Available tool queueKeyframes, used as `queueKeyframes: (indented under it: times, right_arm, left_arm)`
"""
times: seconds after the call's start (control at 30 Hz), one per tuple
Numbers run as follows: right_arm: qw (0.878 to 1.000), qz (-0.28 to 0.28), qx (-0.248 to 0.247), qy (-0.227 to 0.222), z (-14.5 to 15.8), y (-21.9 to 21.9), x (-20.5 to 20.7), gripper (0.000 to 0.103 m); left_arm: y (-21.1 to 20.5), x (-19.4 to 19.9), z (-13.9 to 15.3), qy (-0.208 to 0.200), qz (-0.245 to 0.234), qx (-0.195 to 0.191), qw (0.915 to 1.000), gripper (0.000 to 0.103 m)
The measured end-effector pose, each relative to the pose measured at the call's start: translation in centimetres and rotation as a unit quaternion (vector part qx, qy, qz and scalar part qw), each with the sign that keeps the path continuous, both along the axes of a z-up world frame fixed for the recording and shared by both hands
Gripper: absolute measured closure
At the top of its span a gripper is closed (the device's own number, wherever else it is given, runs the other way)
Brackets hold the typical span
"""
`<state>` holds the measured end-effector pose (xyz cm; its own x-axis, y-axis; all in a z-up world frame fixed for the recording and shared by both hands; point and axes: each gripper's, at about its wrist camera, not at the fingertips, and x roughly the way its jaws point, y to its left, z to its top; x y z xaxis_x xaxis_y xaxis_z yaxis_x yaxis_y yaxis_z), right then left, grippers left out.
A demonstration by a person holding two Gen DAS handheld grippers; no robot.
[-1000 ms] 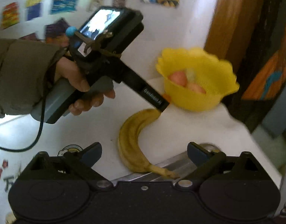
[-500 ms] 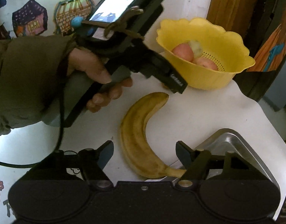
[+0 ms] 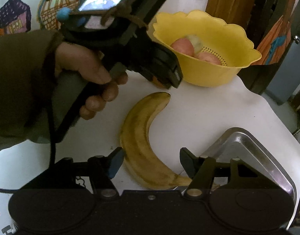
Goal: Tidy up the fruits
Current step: 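Close left gripper on the small orange while right tool lowers over the banana, then close right gripper around the middle of the banana, then carry the orange in left tool while right tool carries the banana over the tray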
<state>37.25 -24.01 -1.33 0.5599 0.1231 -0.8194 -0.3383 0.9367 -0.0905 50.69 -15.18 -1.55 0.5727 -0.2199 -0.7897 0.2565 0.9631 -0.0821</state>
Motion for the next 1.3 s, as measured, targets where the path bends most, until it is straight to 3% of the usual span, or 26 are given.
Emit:
queueKeyframes:
  times: [0.37,0.63,0.73,0.93,1.03,1.1,1.13,1.3]
  right_arm:
    - [1.0,0.008,-0.016,0.001,-1.5,1.7,0.4,0.044]
    - [0.999,0.01,-0.024,-0.019,-1.8,2.4,-0.5,0.044]
    - [0.999,0.02,-0.023,-0.01,-1.9,2.4,-0.1,0.037]
    - [0.999,0.038,0.007,0.011,-2.0,2.1,0.9,0.035]
    - [0.999,0.04,0.018,0.014,-1.9,1.8,1.2,0.04]
    - [0.999,0.042,0.023,0.008,-1.8,1.7,1.1,0.051]
    - [0.999,0.043,0.031,0.009,-1.8,1.5,1.2,0.062]
    - [0.998,0.056,0.023,0.002,-1.6,1.6,0.6,0.064]
  left_arm:
    - [3.5,-4.6,0.7,-0.008,0.062,0.008,0.998,0.068]
    - [4.4,-7.3,1.3,-0.019,0.073,-0.004,0.9972,0.068]
    - [4.9,-8.3,1.4,-0.019,0.075,0.0,0.997,0.068]
    - [6.3,-10.0,1.8,-0.023,0.091,-0.002,0.9956,0.068]
    - [7.0,-11.0,1.7,-0.024,0.096,-0.007,0.9951,0.068]
    - [7.2,-11.6,1.6,-0.025,0.096,-0.008,0.995,0.068]
    - [7.3,-11.9,1.6,-0.024,0.097,-0.008,0.995,0.068]
    - [7.1,-13.3,1.3,-0.018,0.093,-0.014,0.9954,0.068]
